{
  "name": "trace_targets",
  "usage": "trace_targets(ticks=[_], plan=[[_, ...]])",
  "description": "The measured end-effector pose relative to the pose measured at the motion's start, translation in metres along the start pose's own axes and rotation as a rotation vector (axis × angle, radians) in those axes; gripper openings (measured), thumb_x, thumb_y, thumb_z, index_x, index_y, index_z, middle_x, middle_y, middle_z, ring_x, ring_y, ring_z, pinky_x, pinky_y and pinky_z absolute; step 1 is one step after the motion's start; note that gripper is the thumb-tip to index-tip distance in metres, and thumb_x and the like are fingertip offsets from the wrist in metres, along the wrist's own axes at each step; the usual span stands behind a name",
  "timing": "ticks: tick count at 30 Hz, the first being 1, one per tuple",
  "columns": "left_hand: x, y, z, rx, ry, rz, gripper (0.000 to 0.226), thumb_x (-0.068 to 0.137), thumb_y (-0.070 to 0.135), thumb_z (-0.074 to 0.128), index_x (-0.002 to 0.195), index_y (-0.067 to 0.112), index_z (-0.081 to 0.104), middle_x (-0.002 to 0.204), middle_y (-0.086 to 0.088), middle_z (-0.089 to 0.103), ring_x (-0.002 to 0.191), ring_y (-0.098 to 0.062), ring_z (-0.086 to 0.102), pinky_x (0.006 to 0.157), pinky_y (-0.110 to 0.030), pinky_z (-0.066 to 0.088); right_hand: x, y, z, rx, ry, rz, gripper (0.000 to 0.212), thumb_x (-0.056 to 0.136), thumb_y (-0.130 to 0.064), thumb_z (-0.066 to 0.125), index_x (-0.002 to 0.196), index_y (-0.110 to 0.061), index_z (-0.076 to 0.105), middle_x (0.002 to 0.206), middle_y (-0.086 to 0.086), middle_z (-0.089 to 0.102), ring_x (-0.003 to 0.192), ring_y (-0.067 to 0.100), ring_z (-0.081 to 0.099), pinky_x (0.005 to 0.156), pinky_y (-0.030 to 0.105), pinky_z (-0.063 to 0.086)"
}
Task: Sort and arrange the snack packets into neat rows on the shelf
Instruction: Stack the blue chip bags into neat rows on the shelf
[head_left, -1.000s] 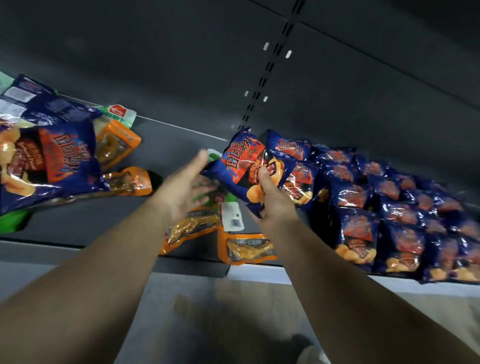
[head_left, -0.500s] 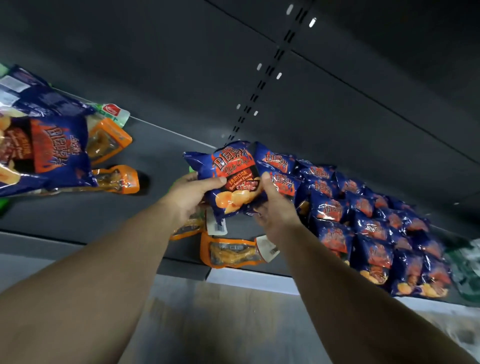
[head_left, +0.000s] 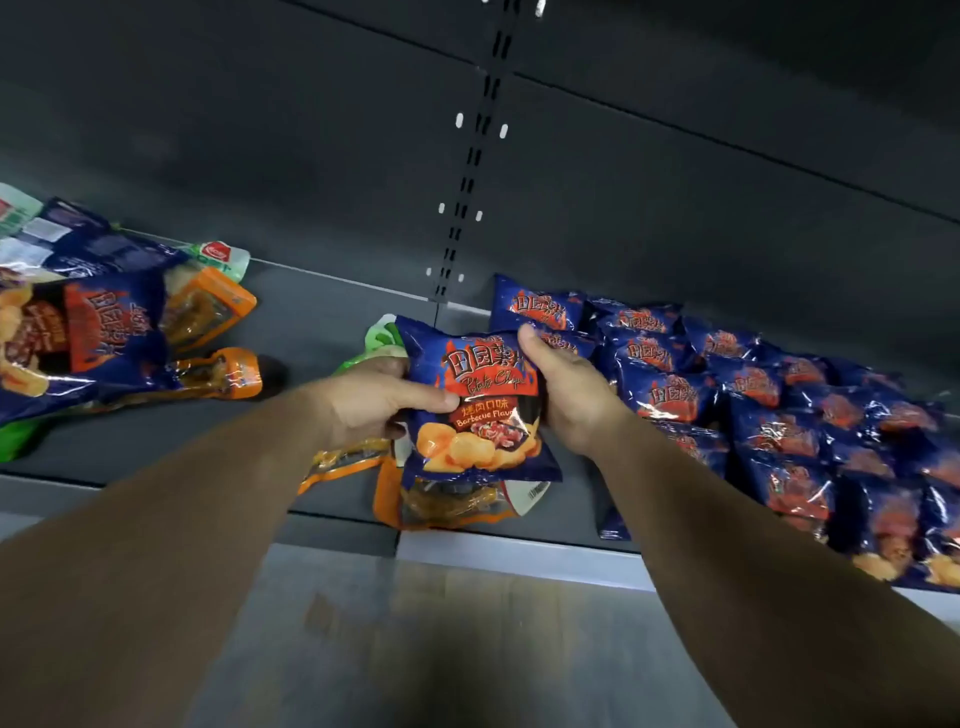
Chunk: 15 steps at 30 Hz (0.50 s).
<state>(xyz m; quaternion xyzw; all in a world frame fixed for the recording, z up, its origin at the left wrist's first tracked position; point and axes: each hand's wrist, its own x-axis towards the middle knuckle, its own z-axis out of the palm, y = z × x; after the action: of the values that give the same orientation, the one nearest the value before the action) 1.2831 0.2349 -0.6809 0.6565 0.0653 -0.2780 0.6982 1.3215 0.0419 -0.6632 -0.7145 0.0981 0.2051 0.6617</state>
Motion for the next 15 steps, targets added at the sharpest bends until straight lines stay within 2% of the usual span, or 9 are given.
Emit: trace_targets(ticks=[1, 5, 7, 10, 11, 13, 15], plan=[[0.0, 0.001, 0.001, 0.035, 0.014, 0.002, 0.066, 0.057, 0.022, 0.078, 0.119, 0.011, 0.06, 0.111, -0.007, 0.07, 0.109, -0.028, 0.063, 0.104, -0.05, 0.042, 0.003, 0.001, 0.0, 0.001, 0.033, -0.007, 0.049, 0.082, -0.045, 0.066, 0.109, -0.005, 0.065, 0.1, 0.012, 0.072, 0.094, 0.028, 0.069, 0.092, 0.045, 0.052], [0.001, 0.0, 0.006, 0.115, 0.062, -0.002, 0.064, 0.062, 0.025, 0.085, 0.12, 0.012, 0.06, 0.113, -0.006, 0.07, 0.111, -0.028, 0.062, 0.105, -0.05, 0.042, 0.009, 0.006, -0.001, 0.03, 0.12, -0.038, 0.049, 0.084, -0.045, 0.066, 0.114, -0.007, 0.058, 0.094, 0.008, 0.072, 0.088, 0.024, 0.069, 0.088, 0.042, 0.054], [0.007, -0.006, 0.012, 0.119, 0.09, -0.006, 0.054, 0.071, 0.025, 0.077, 0.121, 0.014, 0.059, 0.115, -0.006, 0.068, 0.113, -0.03, 0.061, 0.105, -0.051, 0.041, 0.006, 0.01, -0.005, 0.017, 0.164, -0.041, 0.035, 0.086, -0.044, 0.064, 0.102, -0.013, 0.056, 0.087, 0.003, 0.068, 0.083, 0.02, 0.066, 0.084, 0.037, 0.055], [0.021, -0.016, 0.026, 0.062, 0.132, -0.01, 0.044, 0.081, 0.015, 0.069, 0.123, 0.012, 0.057, 0.118, -0.01, 0.067, 0.111, -0.031, 0.062, 0.1, -0.049, 0.046, 0.0, 0.021, -0.02, -0.032, 0.217, -0.006, 0.032, 0.09, -0.048, 0.057, 0.094, -0.016, 0.056, 0.087, 0.002, 0.066, 0.077, 0.015, 0.063, 0.068, 0.027, 0.052], [0.027, -0.018, 0.032, 0.057, 0.166, -0.005, 0.042, 0.084, 0.013, 0.067, 0.124, 0.012, 0.055, 0.119, -0.011, 0.066, 0.109, -0.03, 0.062, 0.097, -0.048, 0.048, -0.001, 0.026, -0.027, -0.061, 0.213, 0.007, 0.035, 0.091, -0.05, 0.053, 0.097, -0.016, 0.056, 0.092, 0.002, 0.065, 0.08, 0.015, 0.062, 0.069, 0.026, 0.05], [0.038, -0.023, 0.043, 0.074, 0.244, 0.021, 0.04, 0.084, 0.017, 0.07, 0.121, 0.015, 0.056, 0.116, -0.009, 0.067, 0.105, -0.029, 0.064, 0.094, -0.051, 0.049, -0.002, 0.038, -0.041, -0.127, 0.177, 0.041, 0.045, 0.089, -0.056, 0.051, 0.109, -0.016, 0.057, 0.108, 0.004, 0.064, 0.095, 0.019, 0.061, 0.085, 0.031, 0.049], [0.049, -0.026, 0.051, 0.075, 0.311, 0.035, 0.038, 0.082, 0.02, 0.073, 0.117, 0.016, 0.057, 0.112, -0.007, 0.068, 0.099, -0.027, 0.066, 0.092, -0.049, 0.052, -0.005, 0.048, -0.048, -0.175, 0.138, 0.045, 0.054, 0.084, -0.055, 0.06, 0.119, -0.014, 0.057, 0.115, 0.004, 0.064, 0.104, 0.021, 0.061, 0.095, 0.037, 0.049]])
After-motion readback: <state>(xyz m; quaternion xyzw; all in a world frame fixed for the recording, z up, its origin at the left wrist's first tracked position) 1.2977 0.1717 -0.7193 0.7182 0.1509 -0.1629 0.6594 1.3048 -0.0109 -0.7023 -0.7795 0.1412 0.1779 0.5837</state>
